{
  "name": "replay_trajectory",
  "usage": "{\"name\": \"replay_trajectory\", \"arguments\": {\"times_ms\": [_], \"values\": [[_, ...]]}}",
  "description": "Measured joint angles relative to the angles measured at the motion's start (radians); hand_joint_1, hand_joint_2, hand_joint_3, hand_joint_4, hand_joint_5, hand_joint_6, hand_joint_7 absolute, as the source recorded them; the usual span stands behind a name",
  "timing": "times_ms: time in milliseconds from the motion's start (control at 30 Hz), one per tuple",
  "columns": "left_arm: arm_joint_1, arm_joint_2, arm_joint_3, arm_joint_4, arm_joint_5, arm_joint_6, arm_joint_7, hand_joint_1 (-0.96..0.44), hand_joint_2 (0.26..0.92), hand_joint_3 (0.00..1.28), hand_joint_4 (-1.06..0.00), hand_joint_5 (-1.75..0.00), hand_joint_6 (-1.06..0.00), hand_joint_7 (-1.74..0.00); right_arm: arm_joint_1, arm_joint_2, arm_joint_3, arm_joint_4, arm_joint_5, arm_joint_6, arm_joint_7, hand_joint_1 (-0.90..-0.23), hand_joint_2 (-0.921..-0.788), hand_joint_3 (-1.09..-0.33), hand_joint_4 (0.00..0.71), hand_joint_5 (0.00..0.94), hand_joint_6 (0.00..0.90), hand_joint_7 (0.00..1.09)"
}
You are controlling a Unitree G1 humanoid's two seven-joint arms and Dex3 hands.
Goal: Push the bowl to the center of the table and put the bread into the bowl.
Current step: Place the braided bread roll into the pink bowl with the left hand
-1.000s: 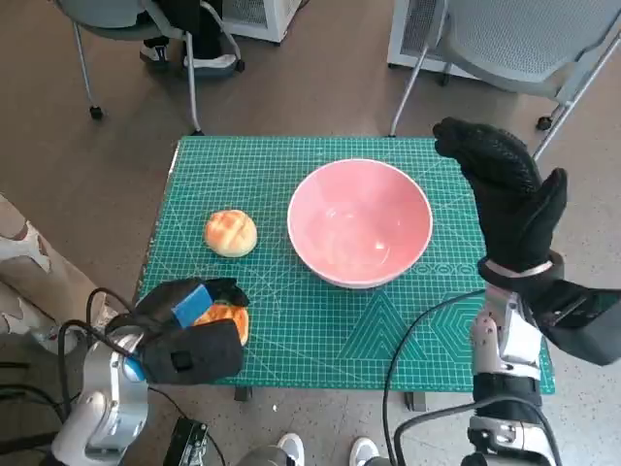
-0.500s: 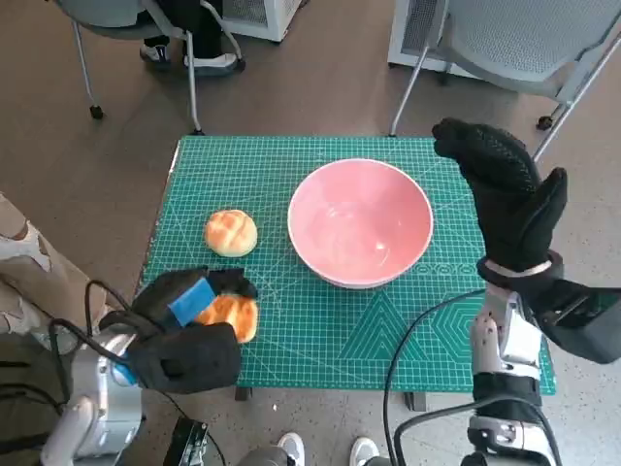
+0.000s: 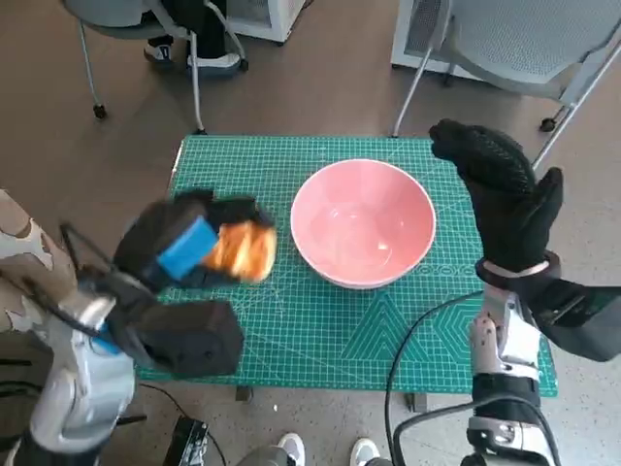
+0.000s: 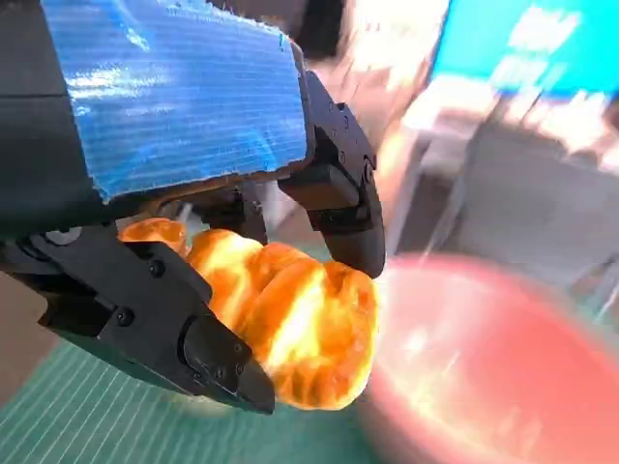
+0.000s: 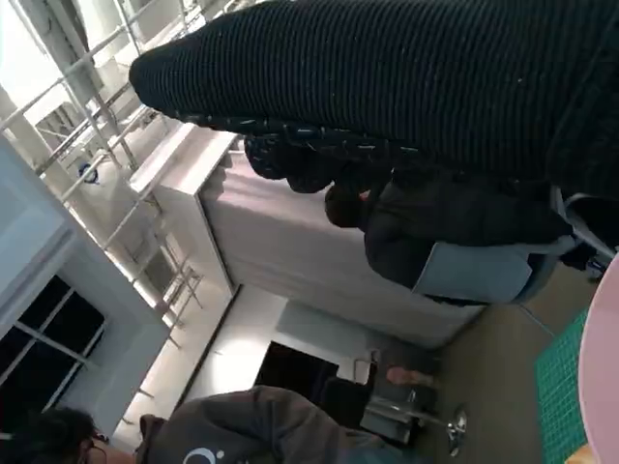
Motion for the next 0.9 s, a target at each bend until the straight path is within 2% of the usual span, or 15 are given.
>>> {"name": "replay_trajectory", "arguments": {"times_ms": [200, 467, 900], "values": [[-0.115, -0.038, -0.021, 0.033, 0.022, -0.053, 0.055, 0.0, 0.886, 0.02, -0.86, -1.04, -0.73, -0.99, 0.0, 0.001, 0.005, -0.001, 0.0, 0.0, -0.002, -0.633, -0.921, -0.76, 0.22, 0.001, 0.032, 0.58], [-0.214, -0.102, -0.07, 0.136, 0.033, -0.138, 0.114, 0.0, 0.887, 0.01, -0.87, -1.07, -0.74, -0.95, 0.003, 0.0, 0.005, -0.005, 0.0, 0.0, -0.003, -0.634, -0.921, -0.758, 0.221, 0.001, 0.026, 0.57], [-0.389, -0.205, -0.163, 0.401, 0.026, -0.23, 0.117, 0.0, 0.916, 0.02, -0.8, -1.08, -0.65, -1.12, 0.016, -0.004, -0.007, -0.01, 0.002, 0.0, -0.003, -0.634, -0.921, -0.753, 0.222, 0.002, 0.031, 0.57]]}}
